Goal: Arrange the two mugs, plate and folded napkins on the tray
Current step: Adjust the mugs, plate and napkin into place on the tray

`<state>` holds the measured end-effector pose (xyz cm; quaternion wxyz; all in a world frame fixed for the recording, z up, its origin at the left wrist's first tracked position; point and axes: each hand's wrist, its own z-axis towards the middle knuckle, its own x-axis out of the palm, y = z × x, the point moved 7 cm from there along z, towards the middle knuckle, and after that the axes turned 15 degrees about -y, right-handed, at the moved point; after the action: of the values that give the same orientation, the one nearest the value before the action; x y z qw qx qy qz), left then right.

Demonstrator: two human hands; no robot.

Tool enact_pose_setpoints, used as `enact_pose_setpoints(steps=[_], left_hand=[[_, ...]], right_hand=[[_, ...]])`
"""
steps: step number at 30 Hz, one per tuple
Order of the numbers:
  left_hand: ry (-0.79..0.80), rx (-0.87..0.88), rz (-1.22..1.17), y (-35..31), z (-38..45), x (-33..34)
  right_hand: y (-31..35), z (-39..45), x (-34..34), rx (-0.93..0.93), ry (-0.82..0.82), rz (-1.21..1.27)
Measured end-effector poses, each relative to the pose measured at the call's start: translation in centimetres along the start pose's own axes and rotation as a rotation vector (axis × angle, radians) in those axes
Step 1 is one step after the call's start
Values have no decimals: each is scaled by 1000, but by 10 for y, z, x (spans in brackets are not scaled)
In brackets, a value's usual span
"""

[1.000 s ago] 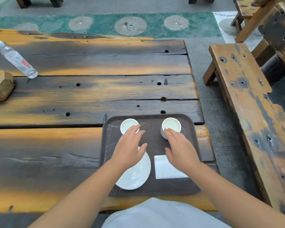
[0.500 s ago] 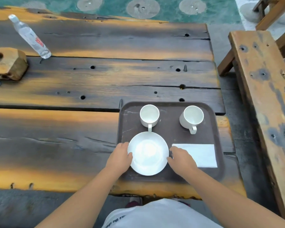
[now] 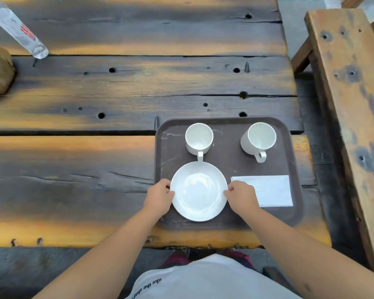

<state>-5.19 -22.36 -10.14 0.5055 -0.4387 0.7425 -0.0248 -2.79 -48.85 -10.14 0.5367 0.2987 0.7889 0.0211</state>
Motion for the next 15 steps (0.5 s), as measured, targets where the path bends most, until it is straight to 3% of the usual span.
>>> enact_pose_setpoints(steps=[11,15], left_hand=[[32,-61,-94,11,-6,6],[-82,-75,-85,9,-8,-2]], right_hand=[[-7,7,0,17,34,73],[-12,9,-5,2,10,69]])
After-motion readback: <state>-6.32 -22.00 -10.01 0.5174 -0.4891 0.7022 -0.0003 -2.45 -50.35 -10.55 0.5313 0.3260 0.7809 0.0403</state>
